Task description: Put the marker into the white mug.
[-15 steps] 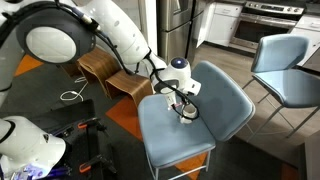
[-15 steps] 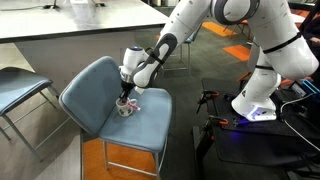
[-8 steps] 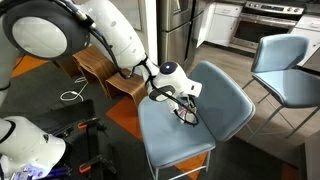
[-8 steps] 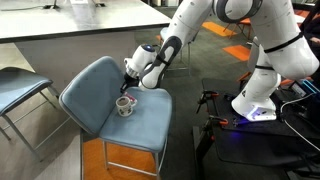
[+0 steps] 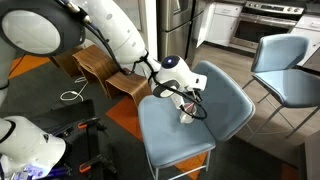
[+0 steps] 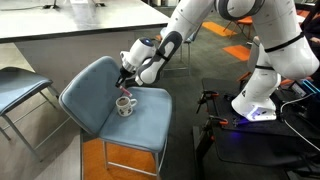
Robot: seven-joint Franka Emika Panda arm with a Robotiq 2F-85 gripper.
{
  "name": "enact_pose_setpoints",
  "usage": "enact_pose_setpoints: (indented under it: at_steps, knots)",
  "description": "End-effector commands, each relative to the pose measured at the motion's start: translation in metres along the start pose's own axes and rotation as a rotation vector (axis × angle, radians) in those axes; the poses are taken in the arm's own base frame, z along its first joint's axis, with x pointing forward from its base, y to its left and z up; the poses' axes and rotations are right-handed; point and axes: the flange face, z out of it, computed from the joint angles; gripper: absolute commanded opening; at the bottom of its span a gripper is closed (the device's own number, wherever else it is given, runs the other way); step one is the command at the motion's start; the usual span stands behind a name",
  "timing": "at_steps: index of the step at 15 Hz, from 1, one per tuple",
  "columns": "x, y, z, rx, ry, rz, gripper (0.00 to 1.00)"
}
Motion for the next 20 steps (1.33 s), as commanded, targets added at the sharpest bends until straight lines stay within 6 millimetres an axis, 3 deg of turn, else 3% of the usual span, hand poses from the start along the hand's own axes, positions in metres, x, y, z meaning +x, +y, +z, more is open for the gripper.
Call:
enact_pose_setpoints:
  at_steps: [1,5,13,20]
  knots:
    - [0.014,-0.001,0.003,0.005,0.063,-0.047,0.05]
    - [0.025,-0.003,0.016,0.028,0.095,-0.058,0.05]
    - [0.027,0.001,0.059,0.063,0.116,-0.063,0.05]
    - [0.015,-0.013,0.075,0.107,0.098,-0.040,0.05]
